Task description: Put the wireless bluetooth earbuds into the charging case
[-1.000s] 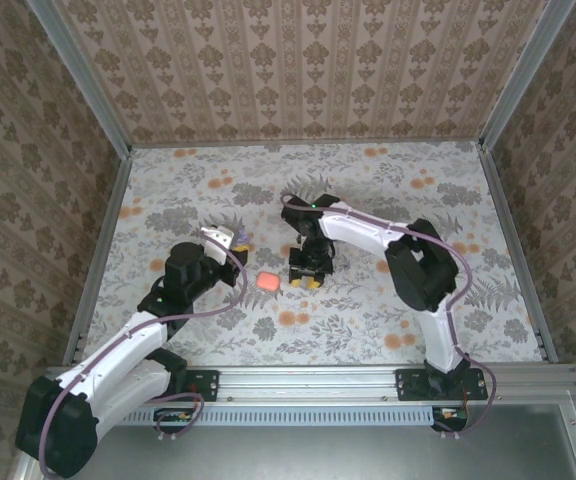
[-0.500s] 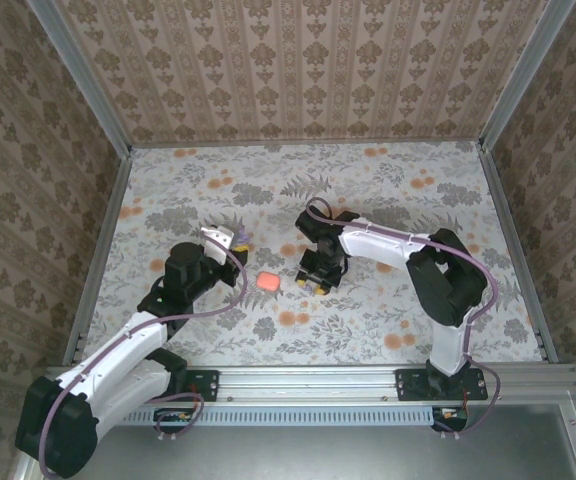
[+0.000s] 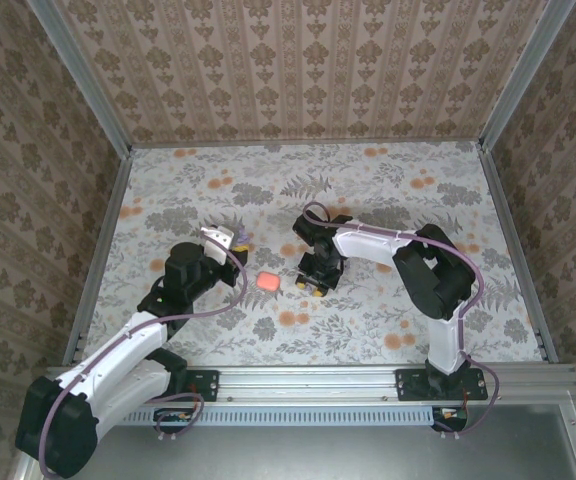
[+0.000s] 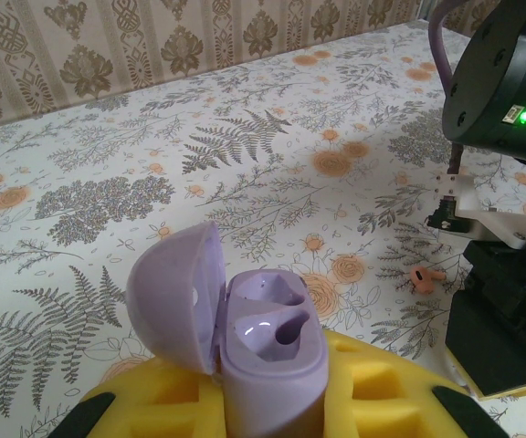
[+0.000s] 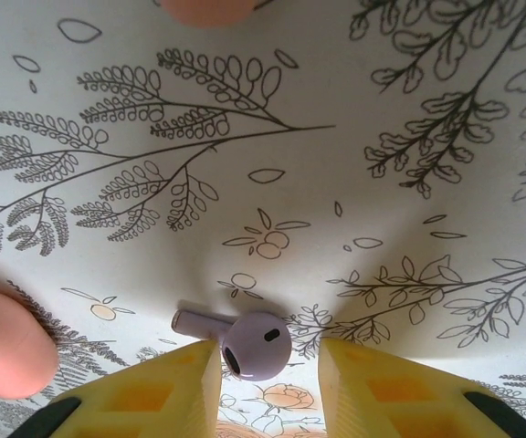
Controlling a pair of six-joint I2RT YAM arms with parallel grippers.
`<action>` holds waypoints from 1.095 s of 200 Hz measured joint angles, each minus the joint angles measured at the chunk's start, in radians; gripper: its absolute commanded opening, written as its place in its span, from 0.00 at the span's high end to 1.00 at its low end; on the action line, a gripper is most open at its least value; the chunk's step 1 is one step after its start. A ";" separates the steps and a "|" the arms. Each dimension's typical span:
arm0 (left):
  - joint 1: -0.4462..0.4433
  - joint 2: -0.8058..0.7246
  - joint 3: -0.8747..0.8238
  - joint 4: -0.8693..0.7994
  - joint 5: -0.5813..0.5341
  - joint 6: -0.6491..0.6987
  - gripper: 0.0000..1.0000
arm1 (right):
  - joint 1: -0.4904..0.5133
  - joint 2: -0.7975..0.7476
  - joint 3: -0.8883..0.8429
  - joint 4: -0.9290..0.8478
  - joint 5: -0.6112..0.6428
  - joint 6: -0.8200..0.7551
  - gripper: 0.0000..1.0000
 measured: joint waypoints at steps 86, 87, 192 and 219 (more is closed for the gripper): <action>0.000 0.000 0.000 0.000 0.000 0.000 0.85 | -0.018 0.026 0.032 -0.009 0.003 -0.056 0.77; 0.000 0.000 0.000 0.000 0.000 0.000 0.85 | -0.018 0.027 0.034 -0.010 0.003 -0.056 0.77; 0.000 0.000 0.001 -0.014 0.000 0.000 0.85 | -0.033 0.090 0.154 -0.174 0.000 -0.531 0.79; 0.000 0.000 0.003 -0.041 0.000 0.000 0.85 | -0.040 0.095 0.196 -0.248 0.003 -0.711 0.78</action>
